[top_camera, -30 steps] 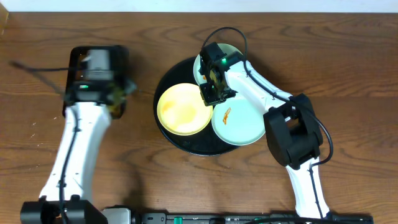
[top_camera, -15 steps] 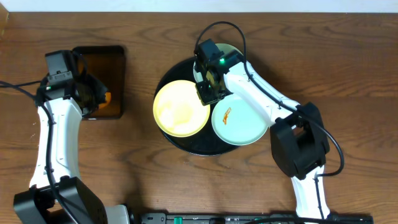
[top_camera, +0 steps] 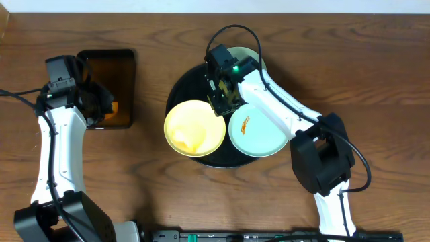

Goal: Clean dirty plates on tray and stack at the side
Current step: 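Lift the yellow plate rim with the right gripper and tilt it up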

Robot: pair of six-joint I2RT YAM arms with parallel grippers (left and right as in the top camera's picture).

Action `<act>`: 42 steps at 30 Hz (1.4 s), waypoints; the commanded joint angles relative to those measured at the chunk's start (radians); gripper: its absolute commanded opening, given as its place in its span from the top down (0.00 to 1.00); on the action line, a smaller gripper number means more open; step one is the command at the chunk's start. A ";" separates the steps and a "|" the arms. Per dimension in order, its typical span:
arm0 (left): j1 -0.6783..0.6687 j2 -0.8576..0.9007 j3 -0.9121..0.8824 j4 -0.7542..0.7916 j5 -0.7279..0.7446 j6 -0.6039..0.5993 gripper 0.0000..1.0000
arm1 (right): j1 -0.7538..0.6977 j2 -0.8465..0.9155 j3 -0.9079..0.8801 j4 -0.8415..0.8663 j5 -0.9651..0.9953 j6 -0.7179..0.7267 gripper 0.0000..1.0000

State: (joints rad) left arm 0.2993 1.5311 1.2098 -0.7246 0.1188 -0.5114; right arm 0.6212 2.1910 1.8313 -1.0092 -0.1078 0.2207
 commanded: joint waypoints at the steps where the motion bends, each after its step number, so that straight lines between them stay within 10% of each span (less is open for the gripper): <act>1: 0.003 -0.001 0.015 -0.003 0.004 0.021 0.91 | 0.008 0.011 -0.008 0.002 0.031 0.018 0.93; 5: 0.003 -0.001 0.015 -0.004 0.004 0.021 0.91 | 0.008 0.021 -0.008 0.003 0.032 0.034 0.67; 19: 0.003 -0.001 0.005 -0.001 0.004 0.021 0.91 | 0.009 0.022 -0.175 0.203 -0.042 0.048 0.65; 29: 0.003 -0.001 0.005 0.000 0.004 0.021 0.90 | 0.014 0.022 -0.282 0.338 -0.073 0.053 0.70; 33: 0.003 -0.001 0.005 0.000 0.004 0.021 0.91 | 0.013 0.022 -0.286 0.344 -0.071 0.056 0.99; 42: 0.003 -0.001 0.005 0.000 0.004 0.021 0.91 | 0.015 -0.008 -0.202 0.270 0.087 0.063 0.98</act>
State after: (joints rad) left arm 0.2993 1.5311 1.2098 -0.7261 0.1253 -0.4969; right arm 0.6224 2.1899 1.5990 -0.7036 -0.1543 0.2798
